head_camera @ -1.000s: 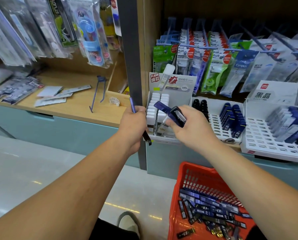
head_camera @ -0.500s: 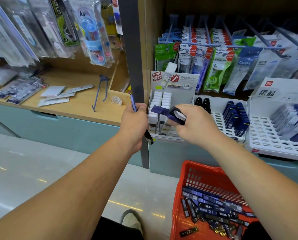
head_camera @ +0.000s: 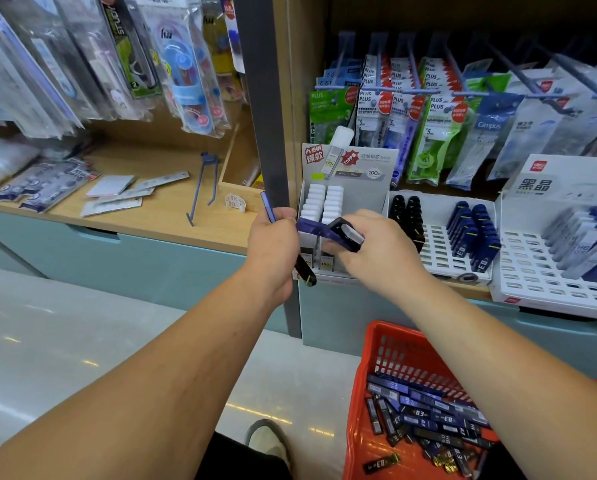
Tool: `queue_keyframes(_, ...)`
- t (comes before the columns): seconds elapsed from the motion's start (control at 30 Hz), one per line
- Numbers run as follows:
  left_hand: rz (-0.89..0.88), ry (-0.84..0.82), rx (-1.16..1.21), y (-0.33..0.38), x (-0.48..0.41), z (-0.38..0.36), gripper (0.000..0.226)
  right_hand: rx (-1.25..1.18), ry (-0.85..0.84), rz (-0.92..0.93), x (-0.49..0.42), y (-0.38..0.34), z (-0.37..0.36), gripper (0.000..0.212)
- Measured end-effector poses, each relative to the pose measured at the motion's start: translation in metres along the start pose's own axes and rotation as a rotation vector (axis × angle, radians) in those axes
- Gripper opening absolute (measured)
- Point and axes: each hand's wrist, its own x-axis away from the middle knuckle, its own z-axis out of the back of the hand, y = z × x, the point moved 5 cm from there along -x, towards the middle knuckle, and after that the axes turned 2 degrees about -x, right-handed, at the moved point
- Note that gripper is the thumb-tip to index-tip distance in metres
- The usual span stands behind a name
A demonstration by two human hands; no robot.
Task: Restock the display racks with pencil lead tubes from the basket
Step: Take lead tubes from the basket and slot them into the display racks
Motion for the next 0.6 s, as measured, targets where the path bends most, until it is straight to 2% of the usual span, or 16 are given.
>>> queue_keyframes(0.07,0.002,0.000,0.009,0.001,0.003,-0.002,0.033,-0.167,0.080,-0.062,0.002,-0.001,0.012,0.012)
queue_keyframes(0.13,-0.012,0.002,0.009,0.005,0.006,-0.004,0.031,-0.438,0.071,-0.207,0.008,-0.002,0.022,0.013)
queue_keyframes(0.2,-0.045,0.027,-0.002,0.009,0.008,-0.006,0.029,-0.663,-0.068,-0.352,0.018,-0.004,0.020,0.020)
queue_keyframes(0.27,-0.074,0.041,-0.007,0.011,0.011,-0.010,0.031,-0.764,-0.209,-0.412,0.030,-0.007,0.015,0.022)
queue_keyframes(0.47,-0.094,0.039,0.033,0.009,0.027,-0.044,0.030,-0.798,-0.346,-0.436,0.051,-0.001,0.029,0.012)
queue_keyframes(0.6,-0.073,-0.070,0.086,0.008,0.034,-0.071,0.024,-0.693,-0.280,-0.431,0.058,0.018,0.051,0.008)
